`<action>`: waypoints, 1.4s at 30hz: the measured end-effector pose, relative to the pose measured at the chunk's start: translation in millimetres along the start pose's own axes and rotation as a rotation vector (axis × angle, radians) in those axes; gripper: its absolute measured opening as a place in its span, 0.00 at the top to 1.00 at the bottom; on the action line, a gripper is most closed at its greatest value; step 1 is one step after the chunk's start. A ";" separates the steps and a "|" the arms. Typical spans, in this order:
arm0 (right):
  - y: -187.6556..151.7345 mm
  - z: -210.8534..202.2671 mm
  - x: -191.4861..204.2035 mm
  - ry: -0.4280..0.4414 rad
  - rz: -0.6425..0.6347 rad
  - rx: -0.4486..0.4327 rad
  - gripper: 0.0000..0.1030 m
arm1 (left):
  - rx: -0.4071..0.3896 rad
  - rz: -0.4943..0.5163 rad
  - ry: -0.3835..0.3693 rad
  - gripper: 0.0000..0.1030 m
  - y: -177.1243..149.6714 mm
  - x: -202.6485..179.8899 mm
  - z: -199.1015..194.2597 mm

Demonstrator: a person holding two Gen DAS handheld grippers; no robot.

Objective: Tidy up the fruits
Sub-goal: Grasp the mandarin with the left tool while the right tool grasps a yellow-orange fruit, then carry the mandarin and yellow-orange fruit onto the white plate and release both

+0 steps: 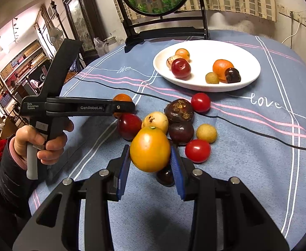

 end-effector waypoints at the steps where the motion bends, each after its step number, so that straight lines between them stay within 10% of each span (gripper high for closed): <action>1: -0.4 -0.4 -0.2 0.000 0.000 0.000 0.63 | -0.001 0.000 -0.002 0.49 0.0 0.1 -0.2; 13: 4.9 -10.2 -4.6 -0.020 0.007 -0.051 0.63 | -0.036 0.002 -0.003 0.56 3.6 -0.8 -7.1; 25: 76.8 -12.6 -80.3 -0.156 0.152 -0.352 0.63 | -0.182 0.059 -0.032 0.56 68.4 -44.7 -20.8; 39: 134.7 48.3 -144.2 -0.105 0.296 -0.270 0.63 | -0.138 0.181 0.021 0.56 124.7 -92.9 42.7; 42: 136.9 52.9 -148.7 -0.109 0.309 -0.246 0.51 | -0.162 0.173 0.058 0.29 124.1 -90.5 38.6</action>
Point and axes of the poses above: each gripper's, at about its wrist camera, not at the fingertips, and z roughly the way its jaws point, x to its left, y to its top, the point moved 2 cm from there along z, roughly the way its jaws point, and after that the axes turned 6 degrees about z, right-handed, at the moved point
